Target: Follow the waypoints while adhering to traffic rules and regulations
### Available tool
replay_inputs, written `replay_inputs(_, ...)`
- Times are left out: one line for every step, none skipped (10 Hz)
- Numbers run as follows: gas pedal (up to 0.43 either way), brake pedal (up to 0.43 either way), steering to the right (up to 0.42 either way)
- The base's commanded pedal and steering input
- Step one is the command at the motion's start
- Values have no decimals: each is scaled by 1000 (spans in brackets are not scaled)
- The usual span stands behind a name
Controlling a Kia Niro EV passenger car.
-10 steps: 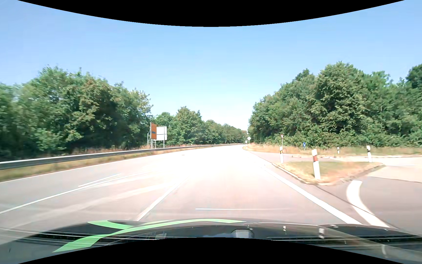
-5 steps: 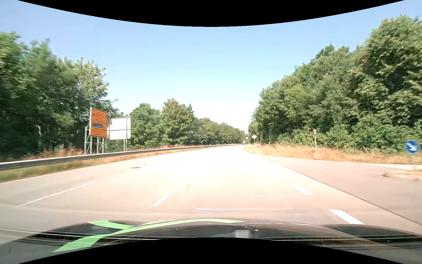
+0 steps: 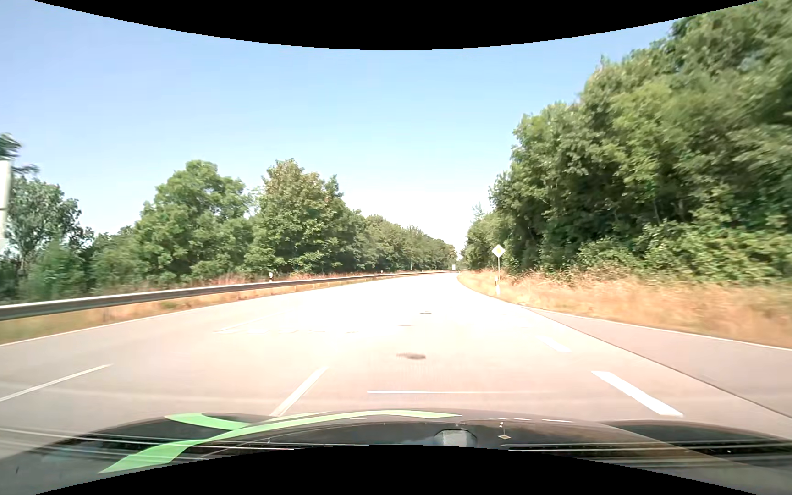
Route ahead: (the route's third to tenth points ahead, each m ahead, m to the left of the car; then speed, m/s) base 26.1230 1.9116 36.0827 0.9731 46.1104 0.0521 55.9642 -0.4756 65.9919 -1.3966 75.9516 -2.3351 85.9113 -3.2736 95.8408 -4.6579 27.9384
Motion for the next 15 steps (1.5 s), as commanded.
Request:
replay_inputs(350, 0, 7)
replay_inputs(358, 0, 8)
replay_inputs(358, 0, 10)
replay_inputs(358, 0, 11)
replay_inputs(358, 0, 10)
replay_inputs(358, 0, 9)
replay_inputs(358, 0, 8)
replay_inputs(358, 0, 8)
replay_inputs(358, 0, 7)
replay_inputs(358, 0, 6)
replay_inputs(350, 0, 6)
replay_inputs(319, 0, 6)
replay_inputs(299, 0, 5)
replay_inputs(299, 0, 5)
replay_inputs(311, 0, 5)
